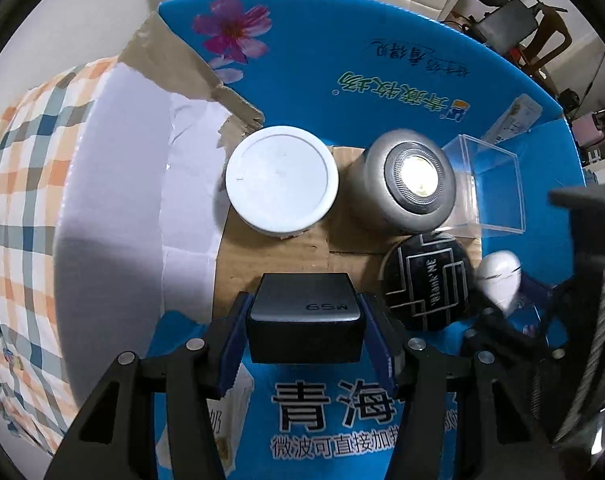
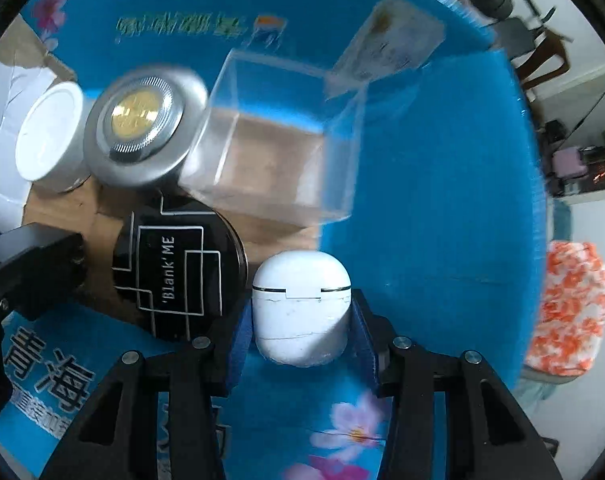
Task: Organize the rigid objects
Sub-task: 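Carry the power bank and earbud case into the blue box and release both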
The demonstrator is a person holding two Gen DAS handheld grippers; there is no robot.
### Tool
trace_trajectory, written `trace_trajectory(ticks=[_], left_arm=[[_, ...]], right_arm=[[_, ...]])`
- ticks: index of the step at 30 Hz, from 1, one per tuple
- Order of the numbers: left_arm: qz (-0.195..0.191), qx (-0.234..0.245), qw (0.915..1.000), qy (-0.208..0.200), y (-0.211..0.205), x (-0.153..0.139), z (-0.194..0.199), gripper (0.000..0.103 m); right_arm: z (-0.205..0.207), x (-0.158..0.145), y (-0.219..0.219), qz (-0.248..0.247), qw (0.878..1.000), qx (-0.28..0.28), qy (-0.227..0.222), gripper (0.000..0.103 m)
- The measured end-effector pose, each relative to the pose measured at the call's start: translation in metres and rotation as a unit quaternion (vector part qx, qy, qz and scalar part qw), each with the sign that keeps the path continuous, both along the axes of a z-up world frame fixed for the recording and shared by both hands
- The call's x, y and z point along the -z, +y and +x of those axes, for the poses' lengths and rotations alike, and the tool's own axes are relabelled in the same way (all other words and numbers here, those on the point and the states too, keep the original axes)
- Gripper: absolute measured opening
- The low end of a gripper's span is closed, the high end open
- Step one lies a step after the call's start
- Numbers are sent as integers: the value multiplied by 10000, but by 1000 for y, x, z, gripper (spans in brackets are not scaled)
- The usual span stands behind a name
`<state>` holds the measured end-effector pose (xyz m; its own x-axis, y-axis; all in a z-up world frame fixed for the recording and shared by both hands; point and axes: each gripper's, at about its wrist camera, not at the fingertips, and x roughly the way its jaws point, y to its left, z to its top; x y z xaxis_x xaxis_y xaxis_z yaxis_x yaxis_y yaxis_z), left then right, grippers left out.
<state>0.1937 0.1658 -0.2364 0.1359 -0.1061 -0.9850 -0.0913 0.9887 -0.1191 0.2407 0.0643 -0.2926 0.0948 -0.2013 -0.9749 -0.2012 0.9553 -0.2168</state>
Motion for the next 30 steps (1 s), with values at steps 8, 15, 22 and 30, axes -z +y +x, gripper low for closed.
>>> trace_trajectory(ticks=[8,15,22,30], left_arm=[[-65,16,10000,0,1,-3,3,51],[-201,-69,9996,176,8,-5,7,52],[-28,-101,9999,99,15,-21,5,71],[255,-289,9992,-142,27,-45,-9,98]], right_arm=[[7,10,-6,936,9944,227,434,49],[18,9,-6,850,9945,381,480,62],[12,-10,-23,1024,9929,458,406,87],[-5,-42,-26,887,9952,403,87,94]])
